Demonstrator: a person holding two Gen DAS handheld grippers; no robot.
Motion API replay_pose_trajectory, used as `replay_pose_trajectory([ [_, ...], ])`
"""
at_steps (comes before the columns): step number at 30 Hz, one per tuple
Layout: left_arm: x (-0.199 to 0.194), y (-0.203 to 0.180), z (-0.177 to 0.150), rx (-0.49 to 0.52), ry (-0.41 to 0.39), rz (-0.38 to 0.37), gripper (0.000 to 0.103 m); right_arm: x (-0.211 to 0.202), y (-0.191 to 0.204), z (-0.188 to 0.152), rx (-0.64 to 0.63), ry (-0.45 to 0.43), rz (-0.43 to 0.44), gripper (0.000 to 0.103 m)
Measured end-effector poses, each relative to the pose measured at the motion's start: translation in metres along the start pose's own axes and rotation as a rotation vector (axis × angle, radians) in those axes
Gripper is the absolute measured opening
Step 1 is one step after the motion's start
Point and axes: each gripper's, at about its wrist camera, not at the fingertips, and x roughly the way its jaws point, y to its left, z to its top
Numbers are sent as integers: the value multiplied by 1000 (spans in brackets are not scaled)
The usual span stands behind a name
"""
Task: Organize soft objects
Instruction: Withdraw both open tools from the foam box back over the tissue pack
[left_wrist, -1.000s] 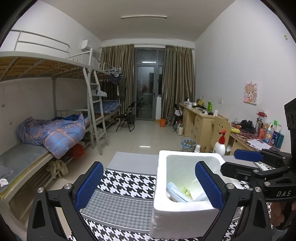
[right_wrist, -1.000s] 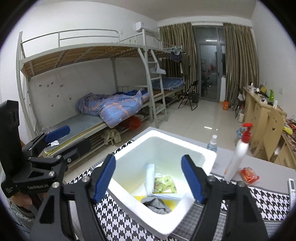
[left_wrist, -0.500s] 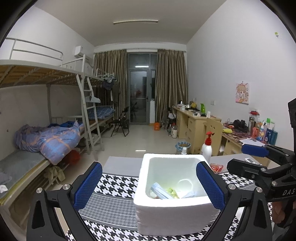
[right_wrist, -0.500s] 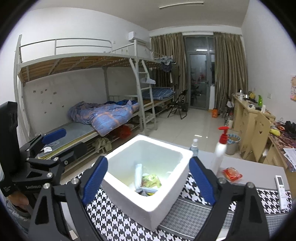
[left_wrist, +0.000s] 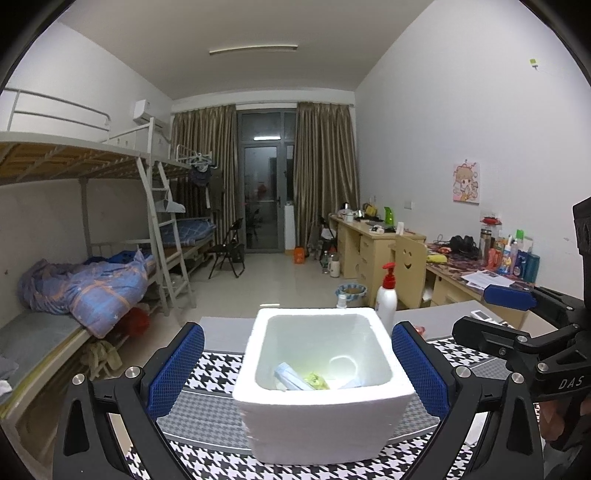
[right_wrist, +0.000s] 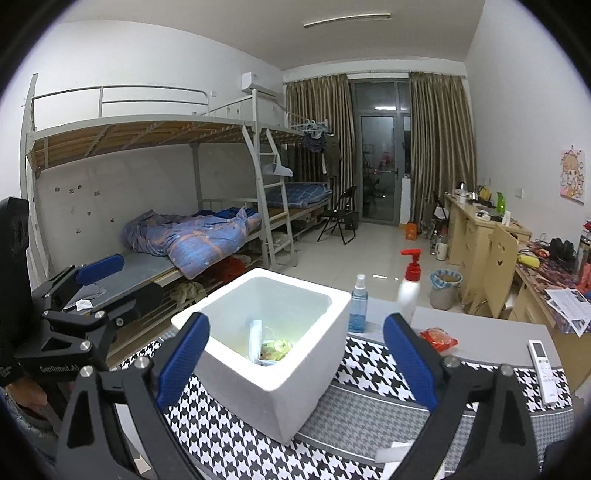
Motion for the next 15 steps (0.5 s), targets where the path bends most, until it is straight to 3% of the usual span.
replay_pose_trajectory([
  [15,-4,-30,-8,26,5,-90,102,-22,-22,-18,16,-9,-114,97],
])
